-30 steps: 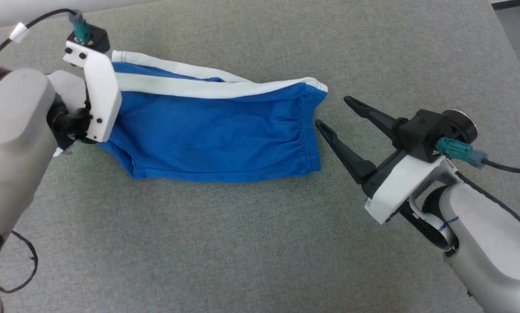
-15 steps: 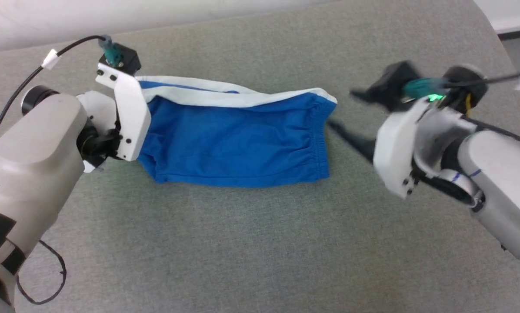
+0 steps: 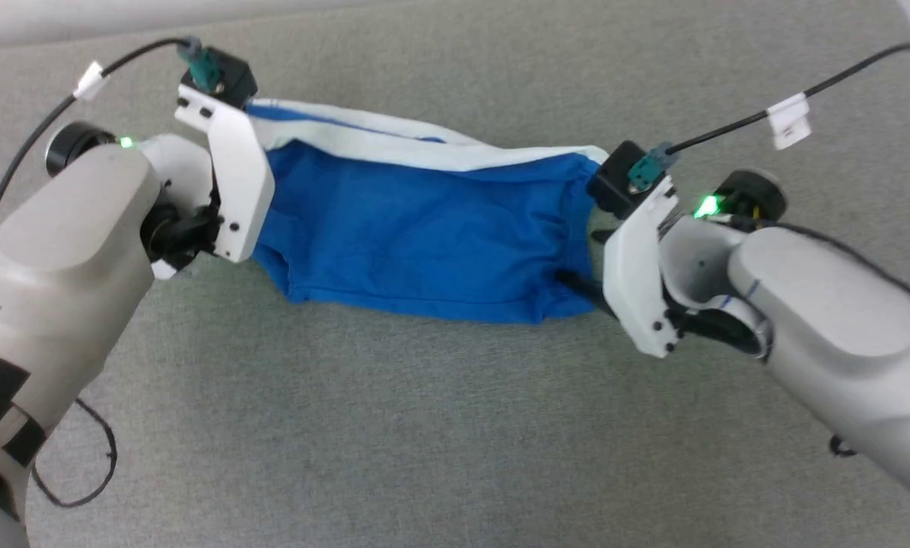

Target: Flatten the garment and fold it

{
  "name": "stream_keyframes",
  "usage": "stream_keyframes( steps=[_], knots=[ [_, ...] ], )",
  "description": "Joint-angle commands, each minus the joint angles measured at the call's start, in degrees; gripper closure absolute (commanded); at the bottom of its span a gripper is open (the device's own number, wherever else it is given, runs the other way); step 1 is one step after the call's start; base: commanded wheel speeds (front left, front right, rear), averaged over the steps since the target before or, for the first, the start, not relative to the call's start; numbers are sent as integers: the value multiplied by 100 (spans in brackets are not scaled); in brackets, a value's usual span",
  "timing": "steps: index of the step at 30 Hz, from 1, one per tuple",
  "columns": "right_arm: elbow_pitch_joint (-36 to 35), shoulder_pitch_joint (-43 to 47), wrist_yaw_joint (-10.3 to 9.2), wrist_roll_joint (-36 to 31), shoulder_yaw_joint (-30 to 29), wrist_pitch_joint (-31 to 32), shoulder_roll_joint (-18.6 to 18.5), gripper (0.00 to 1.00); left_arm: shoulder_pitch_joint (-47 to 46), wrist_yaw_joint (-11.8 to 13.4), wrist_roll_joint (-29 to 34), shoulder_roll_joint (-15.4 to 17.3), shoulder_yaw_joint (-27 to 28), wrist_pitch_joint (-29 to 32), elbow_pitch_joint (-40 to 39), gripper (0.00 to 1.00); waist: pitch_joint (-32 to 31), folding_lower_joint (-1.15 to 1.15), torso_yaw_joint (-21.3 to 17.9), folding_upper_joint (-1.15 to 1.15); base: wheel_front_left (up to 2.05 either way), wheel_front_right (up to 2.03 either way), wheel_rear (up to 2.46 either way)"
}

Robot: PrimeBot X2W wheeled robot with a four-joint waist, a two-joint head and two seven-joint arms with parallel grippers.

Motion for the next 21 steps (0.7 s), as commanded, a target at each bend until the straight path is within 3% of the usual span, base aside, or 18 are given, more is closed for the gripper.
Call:
stream_keyframes(
  steps=[1, 8, 9, 10, 15, 21],
  knots=[
    [272, 111, -12, 54, 46, -96, 148, 0, -76, -38, -8, -45, -30, -61, 0, 100, 152, -1, 113, 0, 0, 0, 0],
    [825, 317, -12, 244, 625, -228, 330, 0, -76, -38, -93, -97, -66, -210, 100, 100, 254, -1, 179, 0, 0, 0, 0],
    [812, 302, -12, 311, 688, -291, 315, 24, -57, -38, -110, -90, -79, -231, 121, 100, 252, -1, 170, 0, 0, 0, 0],
    [787, 267, -12, 366, 724, -397, 290, 100, -40, -38, -129, -82, -87, -258, 142, 100, 239, -1, 158, 0, 0, 0, 0],
    [560, 77, -12, 556, 801, -1159, 26, 100, 149, -38, -317, -56, -61, -510, 223, 100, 13, -1, 129, 0, 0, 0, 0],
    [-78, 194, -12, 745, 797, -2045, -574, 100, 579, -38, -539, 171, -157, -956, -88, 100, -473, -1, 210, 0, 0, 0, 0]
  ],
)
